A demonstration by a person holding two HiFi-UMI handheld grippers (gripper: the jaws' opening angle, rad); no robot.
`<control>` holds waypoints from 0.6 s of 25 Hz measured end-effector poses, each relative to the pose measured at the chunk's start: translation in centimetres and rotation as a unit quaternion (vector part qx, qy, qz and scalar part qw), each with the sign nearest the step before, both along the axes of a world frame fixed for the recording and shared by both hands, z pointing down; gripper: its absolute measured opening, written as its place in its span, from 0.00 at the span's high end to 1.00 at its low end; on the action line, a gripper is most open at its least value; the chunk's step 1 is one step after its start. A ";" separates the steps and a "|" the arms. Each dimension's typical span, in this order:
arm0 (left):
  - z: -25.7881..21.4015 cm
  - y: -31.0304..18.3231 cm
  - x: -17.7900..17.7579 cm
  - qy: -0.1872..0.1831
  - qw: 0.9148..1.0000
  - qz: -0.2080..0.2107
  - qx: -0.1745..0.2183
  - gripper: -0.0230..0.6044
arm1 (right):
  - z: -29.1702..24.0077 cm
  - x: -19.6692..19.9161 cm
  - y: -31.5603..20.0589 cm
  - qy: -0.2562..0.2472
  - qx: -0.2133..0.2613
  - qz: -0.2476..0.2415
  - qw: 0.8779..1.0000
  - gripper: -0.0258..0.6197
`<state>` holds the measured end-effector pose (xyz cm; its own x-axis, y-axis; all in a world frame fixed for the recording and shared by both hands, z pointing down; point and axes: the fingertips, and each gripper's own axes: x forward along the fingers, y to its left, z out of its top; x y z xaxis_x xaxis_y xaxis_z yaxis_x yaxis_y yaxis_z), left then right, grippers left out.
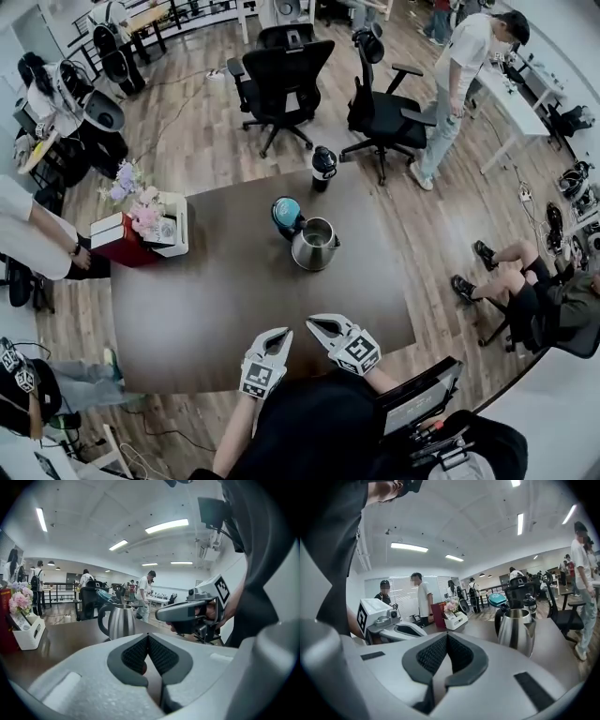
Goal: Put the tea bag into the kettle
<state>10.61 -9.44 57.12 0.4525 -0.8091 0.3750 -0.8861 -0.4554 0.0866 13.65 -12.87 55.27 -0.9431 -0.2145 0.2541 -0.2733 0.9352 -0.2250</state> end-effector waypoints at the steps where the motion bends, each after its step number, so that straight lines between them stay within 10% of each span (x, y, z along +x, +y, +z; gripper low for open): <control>1: 0.0 0.3 -0.1 0.001 1.000 0.005 0.000 0.96 | 0.1 -0.3 0.4 0.002 -0.001 0.001 1.000 0.95; 15: 2.4 4.5 -4.8 0.012 0.999 0.023 -0.025 0.96 | 2.4 -4.1 4.2 0.028 -0.011 0.013 0.999 0.95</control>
<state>5.79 -4.97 59.50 0.4981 -0.7676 0.4034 -0.8618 -0.4898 0.1322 9.57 -8.72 57.65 -0.9213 -0.2330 0.3113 -0.3105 0.9228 -0.2282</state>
